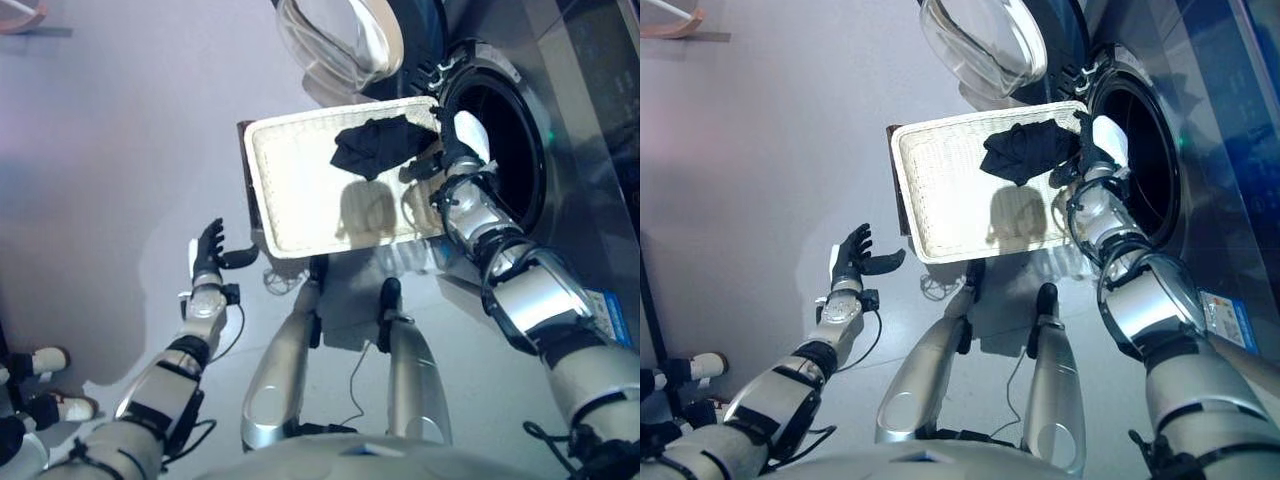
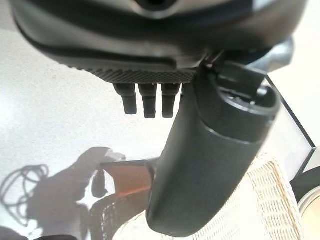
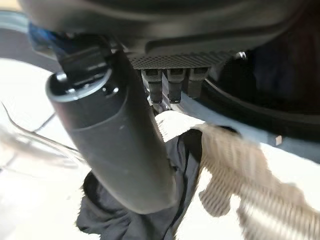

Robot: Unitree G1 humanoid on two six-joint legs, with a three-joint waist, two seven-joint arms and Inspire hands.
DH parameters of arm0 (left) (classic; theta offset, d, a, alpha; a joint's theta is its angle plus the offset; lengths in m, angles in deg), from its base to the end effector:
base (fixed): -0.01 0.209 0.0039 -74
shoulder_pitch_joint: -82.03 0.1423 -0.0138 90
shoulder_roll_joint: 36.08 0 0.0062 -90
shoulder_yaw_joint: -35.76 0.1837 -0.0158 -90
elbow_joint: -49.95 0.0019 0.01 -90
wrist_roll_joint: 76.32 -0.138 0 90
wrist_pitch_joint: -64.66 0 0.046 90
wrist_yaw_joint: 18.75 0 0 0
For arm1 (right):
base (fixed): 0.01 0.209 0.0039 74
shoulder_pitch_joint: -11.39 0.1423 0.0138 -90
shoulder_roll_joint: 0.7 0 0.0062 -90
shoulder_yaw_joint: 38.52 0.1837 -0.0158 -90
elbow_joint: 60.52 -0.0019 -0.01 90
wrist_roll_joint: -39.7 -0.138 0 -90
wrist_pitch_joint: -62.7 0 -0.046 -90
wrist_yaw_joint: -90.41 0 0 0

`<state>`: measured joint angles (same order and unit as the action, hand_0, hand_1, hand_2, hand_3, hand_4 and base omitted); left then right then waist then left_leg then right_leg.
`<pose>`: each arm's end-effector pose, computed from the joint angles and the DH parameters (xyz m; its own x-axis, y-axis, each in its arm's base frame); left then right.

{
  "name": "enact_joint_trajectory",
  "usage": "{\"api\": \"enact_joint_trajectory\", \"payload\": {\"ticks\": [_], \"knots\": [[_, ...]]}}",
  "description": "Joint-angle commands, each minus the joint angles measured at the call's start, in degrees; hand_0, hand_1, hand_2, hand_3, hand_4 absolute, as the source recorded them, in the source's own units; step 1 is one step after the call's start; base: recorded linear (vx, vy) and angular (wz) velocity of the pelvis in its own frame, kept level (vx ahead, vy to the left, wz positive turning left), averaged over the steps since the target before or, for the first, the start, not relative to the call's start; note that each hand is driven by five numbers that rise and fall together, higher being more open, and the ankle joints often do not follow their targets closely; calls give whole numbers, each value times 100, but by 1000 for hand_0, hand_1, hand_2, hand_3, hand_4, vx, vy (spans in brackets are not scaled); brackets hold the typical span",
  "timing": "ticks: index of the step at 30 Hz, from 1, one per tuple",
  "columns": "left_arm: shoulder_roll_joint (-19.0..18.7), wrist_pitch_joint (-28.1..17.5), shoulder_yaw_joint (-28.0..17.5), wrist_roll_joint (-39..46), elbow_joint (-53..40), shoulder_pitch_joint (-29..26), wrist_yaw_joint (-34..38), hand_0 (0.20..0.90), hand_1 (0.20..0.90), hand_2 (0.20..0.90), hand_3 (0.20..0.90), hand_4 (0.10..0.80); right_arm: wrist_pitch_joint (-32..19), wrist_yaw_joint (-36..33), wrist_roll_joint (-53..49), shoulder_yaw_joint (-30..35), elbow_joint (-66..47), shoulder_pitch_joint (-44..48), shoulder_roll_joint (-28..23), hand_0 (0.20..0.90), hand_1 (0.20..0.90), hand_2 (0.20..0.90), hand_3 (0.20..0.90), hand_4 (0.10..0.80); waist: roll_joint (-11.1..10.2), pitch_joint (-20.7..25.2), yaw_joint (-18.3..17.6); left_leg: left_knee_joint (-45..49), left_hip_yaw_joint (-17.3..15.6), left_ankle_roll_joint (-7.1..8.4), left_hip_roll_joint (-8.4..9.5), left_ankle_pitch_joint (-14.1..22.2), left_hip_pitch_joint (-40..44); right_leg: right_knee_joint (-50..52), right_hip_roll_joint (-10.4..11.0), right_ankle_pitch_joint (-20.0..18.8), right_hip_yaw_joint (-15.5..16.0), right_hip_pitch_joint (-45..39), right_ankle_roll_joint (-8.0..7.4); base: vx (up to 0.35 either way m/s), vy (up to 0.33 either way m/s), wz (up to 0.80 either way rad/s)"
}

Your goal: Pick up the clothes and place them into the washing machine

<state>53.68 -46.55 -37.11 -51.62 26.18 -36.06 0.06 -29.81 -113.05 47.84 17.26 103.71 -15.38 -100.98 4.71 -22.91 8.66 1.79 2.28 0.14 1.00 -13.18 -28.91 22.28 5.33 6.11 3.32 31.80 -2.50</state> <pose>0.2550 0.2017 -0.0195 0.8956 0.3550 -0.2681 -0.3144 0.9315 0.1831 0.3611 -0.2098 0.1387 0.9569 -0.2471 0.1524 0.2522 0.4479 -0.8578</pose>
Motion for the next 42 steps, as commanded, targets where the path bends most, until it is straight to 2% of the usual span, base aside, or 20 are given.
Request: {"api": "enact_joint_trajectory", "payload": {"ticks": [1,6,19,23,26,28,32,33,39,40,41,42], "knots": [[-348,-155,-149,-69,68,-29,294,900,900,900,900,800,-36,-261,168,-284,493,1009,-407,900,900,900,900,800,-21,-130,245,508,-270,188,219,520,-378,-572,211,-607,43,-323,-106,30,-11,11],[-397,-206,-206,-90,-163,124,298,900,900,900,900,800,-60,-204,51,-315,697,1081,-605,900,900,900,900,800,33,-202,420,582,-197,198,280,530,-554,-445,237,-524,127,-231,-86,29,-19,12],[-476,-456,-284,-134,-652,563,407,900,900,900,900,800,-308,-355,-457,-64,386,946,-488,900,900,900,900,800,87,-349,632,754,-7,216,416,574,-875,-168,326,-331,286,-14,-46,20,-7,13],[-528,-461,-268,-122,-752,558,361,900,900,900,900,800,-254,-223,-560,-127,721,1141,-520,900,900,900,900,800,177,-420,731,807,46,238,461,560,-1039,-39,351,-288,341,130,-22,-18,-28,17],[-511,-480,-277,-105,-884,545,301,900,900,900,900,800,-214,-55,-599,-197,987,1221,-631,900,900,900,900,800,327,-481,843,927,77,264,537,578,-1215,98,400,-241,395,271,6,-26,-27,8],[-516,-502,-260,-123,-1011,476,271,900,900,900,900,800,-181,26,-656,-231,1177,1318,-785,900,900,900,900,800,471,-494,897,1164,100,283,584,635,-1525,343,366,-191,258,604,37,-46,-19,18],[-508,-516,-289,-147,-1212,481,262,900,900,900,900,800,-33,154,-533,-389,1472,1459,-930,900,900,900,900,800,589,-488,1003,1358,36,313,583,672,-1837,546,296,-129,115,976,80,-37,8,23],[-555,-482,-321,-179,-1346,498,259,900,900,900,900,800,100,232,-336,-549,1686,1606,-993,900,900,900,900,800,689,-522,1076,1367,48,347,594,623,-1968,594,265,-142,98,1133,93,-33,-11,6],[-628,-466,-574,-200,-1857,918,212,900,900,900,900,800,127,324,-209,-663,1679,1602,-1166,900,900,900,900,800,747,-551,1161,1554,54,304,596,668,-2240,745,205,-102,-42,1468,109,-16,2,-1],[-626,-468,-575,-217,-1915,975,219,900,900,900,900,800,126,316,-194,-718,1650,1643,-1130,561,561,561,561,574,720,-559,1136,1608,51,291,594,708,-2267,793,187,-71,-56,1507,117,0,0,0],[-631,-473,-603,-230,-1957,983,253,900,900,900,900,800,104,302,-197,-721,1622,1645,-1108,300,300,300,300,400,693,-573,1112,1663,36,294,590,728,-2297,805,184,-60,-61,1522,116,0,0,0],[-632,-472,-603,-231,-1958,984,254,900,900,900,900,800,104,302,-197,-721,1622,1645,-1107,300,300,300,300,400,692,-572,1112,1665,35,294,590,729,-2299,807,184,-59,-62,1524,116,0,0,0]]}}
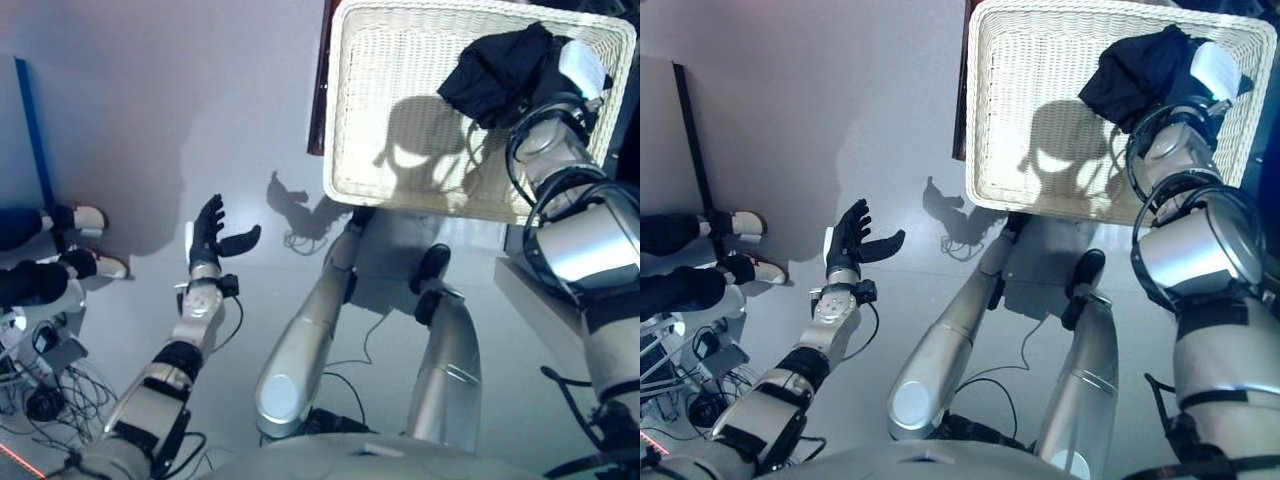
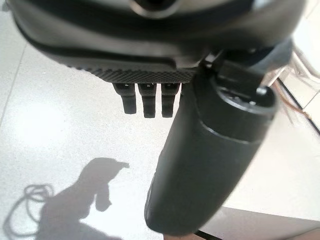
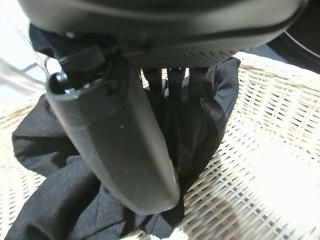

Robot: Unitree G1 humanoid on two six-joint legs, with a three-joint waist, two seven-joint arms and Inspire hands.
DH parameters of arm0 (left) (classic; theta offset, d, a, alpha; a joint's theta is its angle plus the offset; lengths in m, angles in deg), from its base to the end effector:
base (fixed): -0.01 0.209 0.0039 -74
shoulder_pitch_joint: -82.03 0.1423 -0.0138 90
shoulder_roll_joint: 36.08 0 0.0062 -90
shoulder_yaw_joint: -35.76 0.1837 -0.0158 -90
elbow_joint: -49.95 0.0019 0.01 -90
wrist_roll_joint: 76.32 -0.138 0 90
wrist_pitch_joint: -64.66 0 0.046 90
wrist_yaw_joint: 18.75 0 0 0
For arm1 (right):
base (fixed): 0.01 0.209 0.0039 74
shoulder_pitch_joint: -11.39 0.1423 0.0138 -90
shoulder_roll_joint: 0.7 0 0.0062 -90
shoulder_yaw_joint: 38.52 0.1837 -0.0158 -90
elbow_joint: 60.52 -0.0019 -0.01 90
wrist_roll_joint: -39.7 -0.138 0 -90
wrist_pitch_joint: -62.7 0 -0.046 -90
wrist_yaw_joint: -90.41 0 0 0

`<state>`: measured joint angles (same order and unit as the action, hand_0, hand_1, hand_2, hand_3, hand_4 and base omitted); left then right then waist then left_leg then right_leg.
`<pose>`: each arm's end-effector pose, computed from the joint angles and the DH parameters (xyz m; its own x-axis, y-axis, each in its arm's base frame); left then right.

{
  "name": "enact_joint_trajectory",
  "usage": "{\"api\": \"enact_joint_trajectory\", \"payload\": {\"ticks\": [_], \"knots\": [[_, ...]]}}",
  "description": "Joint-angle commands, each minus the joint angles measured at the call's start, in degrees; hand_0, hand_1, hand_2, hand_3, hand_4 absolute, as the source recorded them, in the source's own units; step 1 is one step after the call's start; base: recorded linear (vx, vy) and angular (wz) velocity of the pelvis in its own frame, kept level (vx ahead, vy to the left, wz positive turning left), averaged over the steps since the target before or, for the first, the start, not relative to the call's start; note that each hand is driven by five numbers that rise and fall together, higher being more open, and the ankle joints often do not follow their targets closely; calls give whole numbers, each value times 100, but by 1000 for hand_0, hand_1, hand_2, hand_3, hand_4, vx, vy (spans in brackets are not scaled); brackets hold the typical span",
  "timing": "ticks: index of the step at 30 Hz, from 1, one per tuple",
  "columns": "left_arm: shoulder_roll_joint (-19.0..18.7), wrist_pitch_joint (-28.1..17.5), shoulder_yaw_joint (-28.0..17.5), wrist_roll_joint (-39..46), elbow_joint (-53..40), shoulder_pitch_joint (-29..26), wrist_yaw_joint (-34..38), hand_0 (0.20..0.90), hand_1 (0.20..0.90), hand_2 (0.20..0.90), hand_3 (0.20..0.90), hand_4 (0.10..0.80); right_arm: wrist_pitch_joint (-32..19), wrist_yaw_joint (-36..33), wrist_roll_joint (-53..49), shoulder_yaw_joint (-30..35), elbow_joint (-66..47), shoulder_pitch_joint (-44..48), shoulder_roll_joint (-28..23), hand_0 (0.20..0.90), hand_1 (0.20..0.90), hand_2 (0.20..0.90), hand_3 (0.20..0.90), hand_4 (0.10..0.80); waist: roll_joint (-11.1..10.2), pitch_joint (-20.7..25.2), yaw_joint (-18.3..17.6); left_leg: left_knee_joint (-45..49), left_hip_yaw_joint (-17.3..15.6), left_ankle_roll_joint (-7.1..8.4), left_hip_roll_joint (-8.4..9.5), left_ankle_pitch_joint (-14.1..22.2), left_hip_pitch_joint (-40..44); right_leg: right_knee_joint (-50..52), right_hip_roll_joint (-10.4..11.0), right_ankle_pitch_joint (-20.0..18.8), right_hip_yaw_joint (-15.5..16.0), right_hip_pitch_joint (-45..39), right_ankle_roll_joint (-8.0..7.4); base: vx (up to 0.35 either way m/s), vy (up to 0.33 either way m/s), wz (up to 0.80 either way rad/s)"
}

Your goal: Pick up the clothes and place them into the washing machine

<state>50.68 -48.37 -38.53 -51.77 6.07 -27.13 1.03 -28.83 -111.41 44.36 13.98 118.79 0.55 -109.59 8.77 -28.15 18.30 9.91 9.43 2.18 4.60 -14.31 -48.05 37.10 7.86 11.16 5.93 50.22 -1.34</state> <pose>0.2449 0.2018 -0.0028 0.9470 0.3077 -0.0926 -0.3011 0.9504 0.0785 0.3602 -0.2694 0.2242 0.8337 -0.4840 0.2659 0.4526 0.3229 -0.8312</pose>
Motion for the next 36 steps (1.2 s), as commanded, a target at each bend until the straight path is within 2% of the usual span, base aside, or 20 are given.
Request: {"api": "enact_joint_trajectory", "payload": {"ticks": [1,2,3,7,10,12,13,21,23,27,31,36], "knots": [[-289,-284,-472,-198,74,77,169,900,900,900,900,800,-24,147,126,-418,80,67,-162,300,300,300,300,400,221,-71,62,1009,-698,73,227,914,-456,-539,-108,-523,-343,-223,22,0,0,0],[-270,-271,-453,-184,142,27,178,900,900,900,900,800,-22,115,109,-420,83,88,-102,300,300,300,300,400,184,-79,11,1088,-694,59,221,953,-491,-484,-130,-496,-372,-182,37,46,-38,5],[-259,-257,-449,-193,199,-16,202,900,900,900,900,800,-36,106,77,-398,66,81,-38,300,300,300,300,400,108,-90,-57,1267,-712,71,253,1178,-466,-357,-120,-309,-412,-210,34,55,-34,9],[-266,-212,-425,-185,388,-186,247,900,900,900,900,800,-52,57,1,-368,-6,107,143,300,300,300,300,400,4,-100,-184,1426,-727,46,229,1279,-493,-226,-159,-244,-445,-174,68,9,-19,10],[-275,-119,-353,-103,792,-512,258,900,900,900,900,800,-37,10,-160,-247,-20,149,352,300,300,300,300,400,-88,-82,-295,1507,-744,26,206,1346,-437,-159,-171,-181,-450,-256,98,-3,-7,1],[-307,-101,-349,-104,886,-523,260,900,900,900,900,800,-46,-34,-295,-156,-59,188,437,300,300,300,300,400,-121,-72,-330,1527,-749,18,199,1357,-366,-140,-171,-170,-442,-328,108,-40,7,-2],[-327,-97,-365,-95,936,-532,266,900,900,900,900,800,-85,-86,-469,-36,-132,207,468,300,300,300,300,400,-112,-55,-337,1451,-759,-10,172,1183,-354,-207,-196,-337,-413,-332,133,-74,23,-1],[-375,-122,-288,-92,1292,-264,217,900,900,900,900,800,-479,-508,-1407,888,-883,-283,714,300,300,300,300,400,-204,106,-475,1205,-802,-145,171,1167,279,-535,-278,-443,-578,-971,72,9,25,-12],[-370,-123,-273,-91,1353,-253,205,900,900,900,900,800,-555,-519,-1533,1005,-981,-397,761,300,300,300,300,400,-202,133,-487,1143,-813,-165,166,1168,400,-597,-287,-461,-598,-1085,61,39,28,-23],[-321,-146,-172,-107,1539,-280,170,900,900,900,900,800,-1012,-489,-2428,1708,-1647,-1111,928,300,300,300,300,400,-162,286,-595,778,-858,-226,173,1098,903,-944,-286,-549,-678,-1545,-7,78,37,-20],[-251,-145,-188,-23,1624,-149,17,900,900,900,900,800,-1365,-191,-3304,2345,-2144,-1858,1146,300,300,300,300,400,-33,509,-701,349,-982,-280,155,1030,1472,-1397,-191,-719,-796,-1987,-133,114,79,-31],[-160,-121,-270,32,1756,202,-252,900,900,900,900,800,-1888,339,-4752,3227,-2800,-2980,1685,300,300,300,300,400,113,874,-783,-209,-999,-272,63,914,2119,-1859,-115,-793,-705,-2535,-237,138,5,-28]]}}
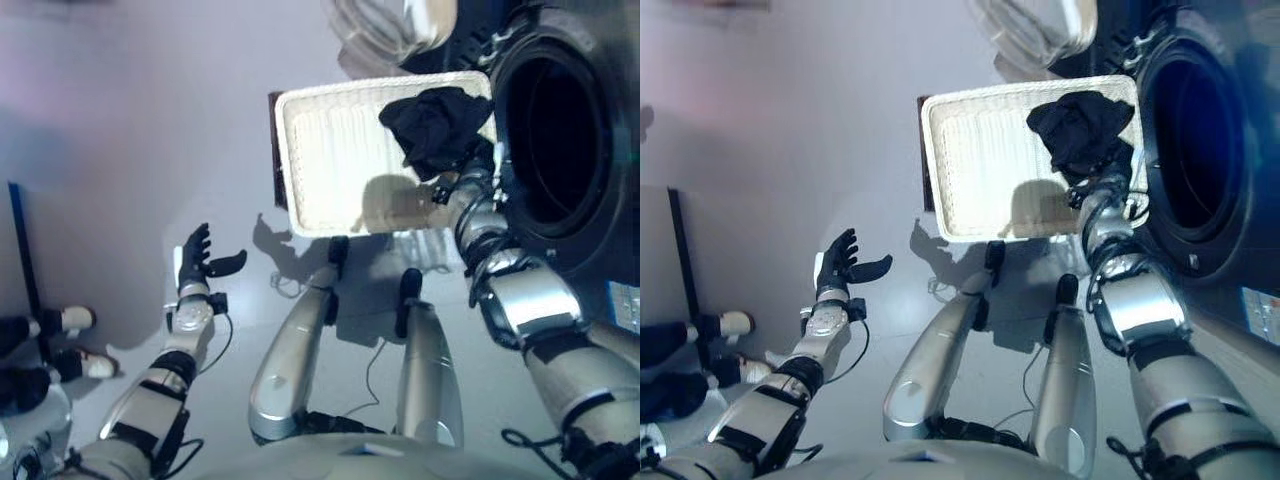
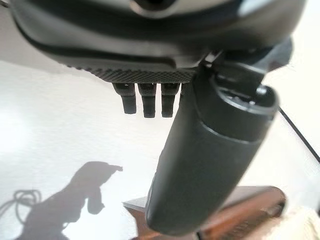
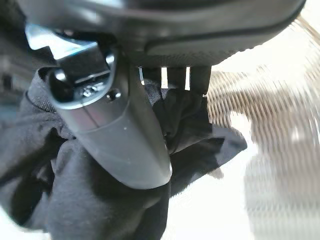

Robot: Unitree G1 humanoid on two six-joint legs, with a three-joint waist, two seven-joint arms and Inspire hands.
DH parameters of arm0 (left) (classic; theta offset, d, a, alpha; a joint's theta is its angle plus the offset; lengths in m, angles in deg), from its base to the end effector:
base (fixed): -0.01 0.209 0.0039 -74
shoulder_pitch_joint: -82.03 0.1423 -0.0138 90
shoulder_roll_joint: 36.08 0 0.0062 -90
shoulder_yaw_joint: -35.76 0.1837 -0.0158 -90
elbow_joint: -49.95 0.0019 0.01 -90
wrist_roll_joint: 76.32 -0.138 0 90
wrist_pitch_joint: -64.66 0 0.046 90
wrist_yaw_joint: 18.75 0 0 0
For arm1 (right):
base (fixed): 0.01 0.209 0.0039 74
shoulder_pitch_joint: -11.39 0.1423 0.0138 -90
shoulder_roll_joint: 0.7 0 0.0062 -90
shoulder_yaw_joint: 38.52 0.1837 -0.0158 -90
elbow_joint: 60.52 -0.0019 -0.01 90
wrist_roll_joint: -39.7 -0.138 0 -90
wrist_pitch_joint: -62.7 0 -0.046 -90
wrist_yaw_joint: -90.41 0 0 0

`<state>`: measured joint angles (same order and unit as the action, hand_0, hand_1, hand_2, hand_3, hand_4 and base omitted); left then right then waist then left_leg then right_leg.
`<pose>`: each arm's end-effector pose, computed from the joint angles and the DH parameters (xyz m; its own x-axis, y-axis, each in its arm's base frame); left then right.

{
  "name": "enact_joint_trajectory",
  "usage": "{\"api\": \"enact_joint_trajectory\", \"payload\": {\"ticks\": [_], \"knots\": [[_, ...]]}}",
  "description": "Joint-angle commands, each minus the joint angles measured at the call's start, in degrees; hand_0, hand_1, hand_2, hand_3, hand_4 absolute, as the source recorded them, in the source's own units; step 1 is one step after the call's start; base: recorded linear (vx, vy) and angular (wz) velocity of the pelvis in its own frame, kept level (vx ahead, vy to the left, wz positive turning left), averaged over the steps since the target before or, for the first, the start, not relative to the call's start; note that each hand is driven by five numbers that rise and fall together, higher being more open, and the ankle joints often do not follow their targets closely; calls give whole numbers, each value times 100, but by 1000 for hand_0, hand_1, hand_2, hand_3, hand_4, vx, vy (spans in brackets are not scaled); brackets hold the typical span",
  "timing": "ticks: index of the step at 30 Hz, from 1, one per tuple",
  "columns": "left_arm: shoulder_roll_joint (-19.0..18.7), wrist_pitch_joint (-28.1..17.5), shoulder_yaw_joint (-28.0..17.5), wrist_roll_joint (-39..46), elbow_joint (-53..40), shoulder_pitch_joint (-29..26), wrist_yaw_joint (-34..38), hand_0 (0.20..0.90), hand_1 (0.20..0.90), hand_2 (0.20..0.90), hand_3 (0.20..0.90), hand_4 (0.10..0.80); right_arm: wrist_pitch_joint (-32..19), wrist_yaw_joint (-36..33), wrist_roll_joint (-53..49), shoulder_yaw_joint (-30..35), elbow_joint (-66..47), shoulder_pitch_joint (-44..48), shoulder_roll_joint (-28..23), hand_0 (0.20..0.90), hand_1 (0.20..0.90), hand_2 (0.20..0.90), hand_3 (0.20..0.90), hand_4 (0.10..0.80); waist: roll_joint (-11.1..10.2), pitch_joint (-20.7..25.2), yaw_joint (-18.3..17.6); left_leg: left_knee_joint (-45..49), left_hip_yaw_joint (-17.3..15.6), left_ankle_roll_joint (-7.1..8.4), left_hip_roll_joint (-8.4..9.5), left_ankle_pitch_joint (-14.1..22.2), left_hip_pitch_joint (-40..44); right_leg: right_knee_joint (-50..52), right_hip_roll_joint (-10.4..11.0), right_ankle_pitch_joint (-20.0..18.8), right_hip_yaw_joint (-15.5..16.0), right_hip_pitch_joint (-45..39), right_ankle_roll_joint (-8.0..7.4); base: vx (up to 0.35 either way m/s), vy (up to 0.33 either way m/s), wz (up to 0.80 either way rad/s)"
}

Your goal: Pick up the clothes and place them into the washing machine

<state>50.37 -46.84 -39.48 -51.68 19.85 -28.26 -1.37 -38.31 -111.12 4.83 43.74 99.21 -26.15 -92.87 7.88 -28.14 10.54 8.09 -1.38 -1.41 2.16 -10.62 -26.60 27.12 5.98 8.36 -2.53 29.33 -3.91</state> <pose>0.2287 0.2243 -0.0300 0.8824 0.3797 -0.2777 -0.3372 0.9222 0.1892 0.3441 -0.1977 0.0946 0.8732 -0.4598 -0.1618 0.4799 0.8691 0.1203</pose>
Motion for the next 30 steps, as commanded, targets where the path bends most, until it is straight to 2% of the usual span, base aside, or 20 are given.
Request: {"api": "enact_joint_trajectory", "payload": {"ticks": [1,7,12,15,16,17,18,19,20,21,22,23,26,28,30], "knots": [[-128,-268,-186,43,374,415,-92,900,900,900,900,800,-1078,441,-1158,434,-990,-526,156,300,300,300,300,400,248,922,-21,-89,74,98,298,519,53,-920,100,-515,182,-517,9,102,-11,-4],[-74,-306,-285,293,377,958,-526,900,900,900,900,800,-1547,925,-2454,1173,-1277,-948,516,300,300,300,300,400,535,1161,-13,-407,28,88,359,482,312,-1153,177,-527,232,-699,-60,72,33,-2],[-82,-411,-279,473,161,1244,-748,900,900,900,900,800,-1848,635,-2597,1680,-1352,-693,313,300,300,300,300,400,847,1194,52,-512,-23,91,396,420,253,-1185,205,-538,236,-579,-78,-9,43,-2],[-116,-465,-282,558,20,1306,-816,900,900,900,900,800,-1928,356,-2439,1877,-1299,-293,-143,300,300,300,300,400,1009,1131,91,-483,-64,99,437,430,166,-1143,224,-533,179,-452,-76,-36,44,-7],[-140,-519,-258,626,-111,1347,-844,900,900,900,900,800,-1967,189,-2351,1934,-1268,39,-446,300,300,300,300,400,1121,1065,125,-452,-72,119,454,413,78,-1131,225,-556,162,-361,-69,-57,30,-8],[-123,-519,-257,634,-116,1321,-847,900,900,900,900,800,-1959,166,-2333,1927,-1246,90,-479,300,300,300,300,400,1139,1056,140,-437,-78,120,449,415,49,-1116,220,-560,156,-329,-68,-81,32,-12],[-145,-552,-271,635,-175,1392,-840,900,900,900,900,800,-1974,-55,-2131,1944,-1167,436,-918,300,300,300,300,400,1206,984,161,-389,-94,134,484,412,-64,-1085,231,-551,96,-211,-64,-52,17,-12],[-123,-550,-272,639,-179,1365,-842,900,900,900,900,800,-1965,-68,-2122,1926,-1125,502,-962,300,300,300,300,400,1223,988,191,-373,-110,135,473,409,-111,-1081,220,-569,80,-163,-63,-81,18,-7],[-163,-592,-249,633,-247,1447,-816,900,900,900,900,800,-2003,-328,-1889,1858,-1095,865,-1336,300,300,300,300,400,1251,921,230,-272,-115,140,482,404,-236,-973,213,-562,67,-15,-45,-58,-13,2],[-167,-598,-254,587,-259,1472,-765,900,900,900,900,800,-2064,-517,-1769,1866,-1157,1044,-1548,300,300,300,300,400,1266,863,259,-108,-110,137,491,465,-385,-784,184,-444,41,117,-22,-81,-15,4],[-151,-595,-259,580,-264,1453,-755,900,900,900,900,800,-2058,-551,-1741,1854,-1163,1074,-1556,300,300,300,300,400,1277,869,281,-70,-128,136,473,443,-459,-747,165,-479,27,196,-16,-69,-58,1],[-192,-615,-238,513,-312,1476,-720,900,900,900,900,800,-2106,-680,-1684,1821,-1157,1253,-1901,300,300,300,300,400,1240,769,264,180,-95,130,513,563,-632,-479,178,-353,5,349,15,-108,-57,-5],[-207,-668,-253,508,-397,1464,-660,900,900,900,900,800,-2250,-733,-1815,1719,-1326,1690,-2394,300,300,300,300,400,1290,734,287,537,-141,158,535,626,-1111,-146,169,-303,-77,819,71,-98,-38,11],[-287,-759,-214,562,-518,1456,-611,900,900,900,900,800,-2503,-523,-2464,1479,-1491,2316,-3036,300,300,300,300,400,1396,805,354,557,-119,259,571,520,-1446,187,87,-282,-220,1309,124,-136,1,17],[-284,-783,-195,617,-619,1473,-639,900,900,900,900,800,-2684,-255,-3064,1293,-1535,2631,-3279,300,300,300,300,400,1423,963,450,566,-146,307,659,489,-1651,311,19,-216,-384,1540,165,-22,52,35]]}}
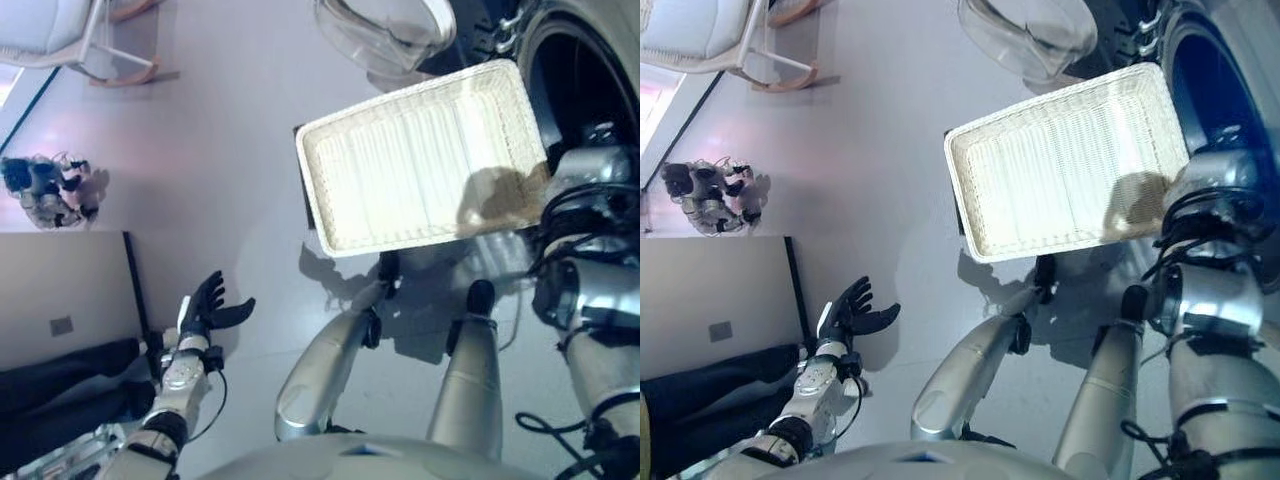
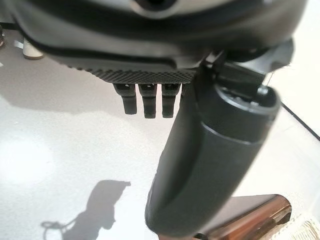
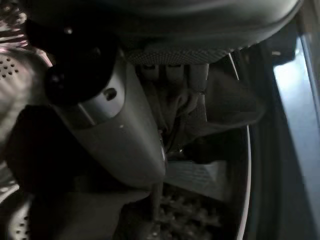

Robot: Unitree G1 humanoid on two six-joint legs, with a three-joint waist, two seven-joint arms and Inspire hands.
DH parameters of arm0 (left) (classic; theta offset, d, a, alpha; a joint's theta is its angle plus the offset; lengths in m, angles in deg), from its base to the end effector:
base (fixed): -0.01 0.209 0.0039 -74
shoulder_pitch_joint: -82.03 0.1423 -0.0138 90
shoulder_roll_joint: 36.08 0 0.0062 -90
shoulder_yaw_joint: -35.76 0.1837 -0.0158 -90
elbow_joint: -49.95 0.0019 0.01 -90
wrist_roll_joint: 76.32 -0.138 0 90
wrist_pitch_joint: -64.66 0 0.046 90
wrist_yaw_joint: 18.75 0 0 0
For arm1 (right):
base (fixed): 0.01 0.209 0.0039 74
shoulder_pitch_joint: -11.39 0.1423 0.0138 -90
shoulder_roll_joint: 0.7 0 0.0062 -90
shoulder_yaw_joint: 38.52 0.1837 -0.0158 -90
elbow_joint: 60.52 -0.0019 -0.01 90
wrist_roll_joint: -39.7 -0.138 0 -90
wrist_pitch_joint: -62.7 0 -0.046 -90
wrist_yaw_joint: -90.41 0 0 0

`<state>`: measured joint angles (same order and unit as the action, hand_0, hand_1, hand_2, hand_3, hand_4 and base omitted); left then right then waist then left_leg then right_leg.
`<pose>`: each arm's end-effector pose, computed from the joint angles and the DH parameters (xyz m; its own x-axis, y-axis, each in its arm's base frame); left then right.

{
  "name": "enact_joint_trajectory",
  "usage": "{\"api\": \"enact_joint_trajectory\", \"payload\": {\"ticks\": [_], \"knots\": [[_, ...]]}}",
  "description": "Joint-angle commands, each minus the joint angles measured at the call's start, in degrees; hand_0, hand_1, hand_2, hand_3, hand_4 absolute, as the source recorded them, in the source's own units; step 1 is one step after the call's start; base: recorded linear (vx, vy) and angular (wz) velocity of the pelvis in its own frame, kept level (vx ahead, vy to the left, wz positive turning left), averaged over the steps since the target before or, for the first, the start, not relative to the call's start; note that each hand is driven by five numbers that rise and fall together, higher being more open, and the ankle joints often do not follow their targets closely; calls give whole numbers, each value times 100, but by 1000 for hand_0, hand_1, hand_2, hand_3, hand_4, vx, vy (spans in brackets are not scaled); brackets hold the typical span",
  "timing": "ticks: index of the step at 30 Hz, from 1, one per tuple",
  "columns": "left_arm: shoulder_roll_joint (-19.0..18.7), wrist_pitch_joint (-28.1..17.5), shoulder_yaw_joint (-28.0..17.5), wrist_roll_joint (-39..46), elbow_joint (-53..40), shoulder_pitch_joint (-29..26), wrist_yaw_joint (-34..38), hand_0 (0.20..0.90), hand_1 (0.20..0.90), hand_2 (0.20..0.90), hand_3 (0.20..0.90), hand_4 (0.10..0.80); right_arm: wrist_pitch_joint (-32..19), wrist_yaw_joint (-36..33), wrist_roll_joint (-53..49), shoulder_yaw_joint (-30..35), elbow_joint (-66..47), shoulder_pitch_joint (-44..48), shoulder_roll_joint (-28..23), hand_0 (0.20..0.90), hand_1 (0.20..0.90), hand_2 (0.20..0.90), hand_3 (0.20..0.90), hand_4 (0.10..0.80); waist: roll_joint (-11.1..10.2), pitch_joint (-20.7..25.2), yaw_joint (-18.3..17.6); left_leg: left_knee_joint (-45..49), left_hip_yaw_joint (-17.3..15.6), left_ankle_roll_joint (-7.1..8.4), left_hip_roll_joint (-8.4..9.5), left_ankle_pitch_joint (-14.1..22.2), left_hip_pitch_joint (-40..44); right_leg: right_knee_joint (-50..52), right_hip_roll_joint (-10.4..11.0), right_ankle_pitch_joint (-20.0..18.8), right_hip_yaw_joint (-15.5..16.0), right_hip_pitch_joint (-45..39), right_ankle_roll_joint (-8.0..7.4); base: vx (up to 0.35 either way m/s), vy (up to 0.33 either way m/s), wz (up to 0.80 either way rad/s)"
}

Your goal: Pick up the clothes and place them into the washing machine

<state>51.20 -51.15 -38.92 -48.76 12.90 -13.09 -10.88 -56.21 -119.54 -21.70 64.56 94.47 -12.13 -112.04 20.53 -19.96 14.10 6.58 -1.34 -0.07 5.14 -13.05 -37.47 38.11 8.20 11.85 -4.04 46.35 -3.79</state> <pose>0.1619 0.2240 -0.0635 0.8911 0.2401 -0.3851 -0.2246 0.9707 0.0857 0.3290 -0.3138 0.2477 0.4540 -0.8909 0.0104 0.4127 0.2206 0.8838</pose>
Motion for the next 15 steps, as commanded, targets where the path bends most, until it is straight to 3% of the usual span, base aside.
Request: {"api": "enact_joint_trajectory", "payload": {"ticks": [1,3,8,9,10,15], "knots": [[-383,-395,-262,323,-26,4,319,900,900,900,900,800,-932,673,-538,-882,-1085,1388,-1552,300,300,300,300,400,210,173,125,741,-167,237,341,680,-636,-666,-196,-522,-270,-32,175,0,44,39],[-349,-386,-271,304,-76,-4,337,900,900,900,900,800,-913,768,-661,-1075,-1003,1527,-1705,300,300,300,300,400,273,205,160,787,-201,302,361,639,-754,-638,-152,-533,-286,100,178,-14,30,15],[-261,-434,-305,292,-219,314,286,900,900,900,900,800,-778,934,-702,-1245,-920,1462,-1745,300,300,300,300,400,500,454,327,750,-252,258,467,708,-785,-626,-92,-519,-433,283,149,51,95,0],[-258,-444,-350,324,-218,356,258,900,900,900,900,800,-739,949,-690,-1276,-769,1458,-1777,719,719,719,719,679,511,528,377,728,-246,231,478,729,-780,-666,-81,-513,-458,278,140,44,83,-12],[-257,-432,-370,336,-184,339,270,900,900,900,900,800,-702,961,-715,-1265,-692,1442,-1730,900,900,900,900,800,526,574,405,696,-246,210,496,742,-759,-705,-50,-500,-457,239,130,35,72,-6],[-256,-401,-437,332,-103,305,238,900,900,900,900,800,-597,1207,-885,-1223,-507,1384,-1672,900,900,900,900,800,598,691,438,580,-240,197,544,736,-632,-794,-2,-476,-458,85,129,23,75,3]]}}
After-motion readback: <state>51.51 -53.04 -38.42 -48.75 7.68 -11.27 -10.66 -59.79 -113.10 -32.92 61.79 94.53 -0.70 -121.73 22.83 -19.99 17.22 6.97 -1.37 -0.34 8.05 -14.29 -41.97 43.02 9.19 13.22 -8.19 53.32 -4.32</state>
